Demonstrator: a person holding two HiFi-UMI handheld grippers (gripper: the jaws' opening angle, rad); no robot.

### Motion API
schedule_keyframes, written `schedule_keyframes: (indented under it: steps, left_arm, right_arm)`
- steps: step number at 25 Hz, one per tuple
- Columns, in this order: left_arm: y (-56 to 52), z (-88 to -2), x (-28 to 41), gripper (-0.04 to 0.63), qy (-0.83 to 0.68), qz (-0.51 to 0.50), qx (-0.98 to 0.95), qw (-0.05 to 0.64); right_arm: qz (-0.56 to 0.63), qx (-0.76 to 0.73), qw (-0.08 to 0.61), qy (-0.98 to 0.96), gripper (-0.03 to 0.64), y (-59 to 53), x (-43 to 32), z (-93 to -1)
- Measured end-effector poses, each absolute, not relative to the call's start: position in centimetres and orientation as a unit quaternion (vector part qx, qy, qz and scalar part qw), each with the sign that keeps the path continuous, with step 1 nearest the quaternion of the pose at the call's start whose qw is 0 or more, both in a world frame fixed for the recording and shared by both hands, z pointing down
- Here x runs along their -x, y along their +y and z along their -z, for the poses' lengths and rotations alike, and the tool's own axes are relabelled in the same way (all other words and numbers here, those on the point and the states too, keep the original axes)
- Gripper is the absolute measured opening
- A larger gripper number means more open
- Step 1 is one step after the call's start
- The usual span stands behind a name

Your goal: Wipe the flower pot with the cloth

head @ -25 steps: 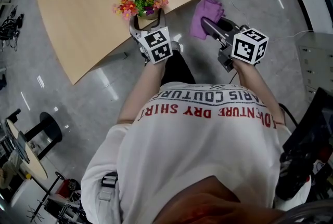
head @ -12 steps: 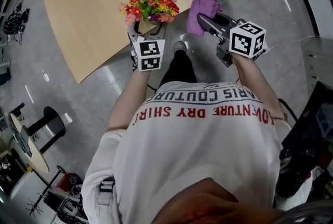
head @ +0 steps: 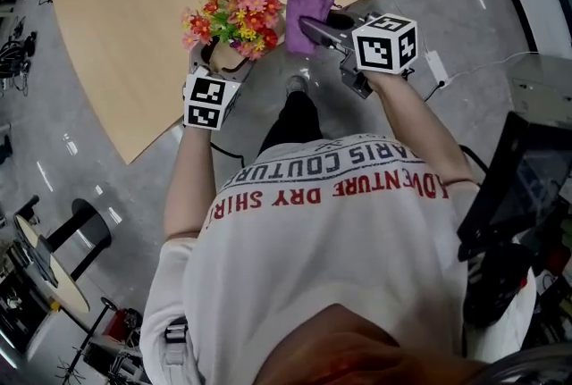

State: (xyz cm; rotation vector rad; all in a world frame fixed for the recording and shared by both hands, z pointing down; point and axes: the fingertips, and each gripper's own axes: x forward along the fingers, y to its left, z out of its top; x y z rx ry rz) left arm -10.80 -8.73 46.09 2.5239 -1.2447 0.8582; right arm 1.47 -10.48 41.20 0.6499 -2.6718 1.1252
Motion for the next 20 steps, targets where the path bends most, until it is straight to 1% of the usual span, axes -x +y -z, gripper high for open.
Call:
schedule_keyframes:
  steps: [4,8,12,16,18,20]
  left_arm:
    - [-8.7,-46.2,10.2,0.377,-0.391,-0.296,-0.866,0.096]
    - [-9.9,-47.1,11.2,0.377,-0.383,-0.291,-0.872,0.093]
    - [-9.7,-46.8,11.2,0.377,-0.379,-0.287,-0.875,0.093]
    - [-9.6,-46.5,11.2,0.377,-0.376,-0.284,-0.877,0.091]
    - [-9.5,-46.4,11.2,0.377,-0.374,-0.282,-0.879,0.089]
    - [-9.5,-46.3,11.2,0.377,-0.373,-0.282,-0.879,0.089]
  right_arm:
    - [-0.377,-0.196,0.102,-0.9,0.046,-10.8,-0.7,-41.8]
    - [-0.369,-0.177,0.112,-0.906,0.046,-12.4,1.5,-42.9]
    - [-0.358,-0.166,0.128,-0.91,0.046,-12.5,2.2,-42.9]
    - [-0.38,-0.148,0.137,-0.903,0.046,-12.6,2.3,-43.3]
    - [-0.378,-0.152,0.161,-0.899,0.046,-12.9,2.2,-44.1]
    - [-0.361,-0.163,0.209,-0.894,0.044,-13.1,2.0,-45.4]
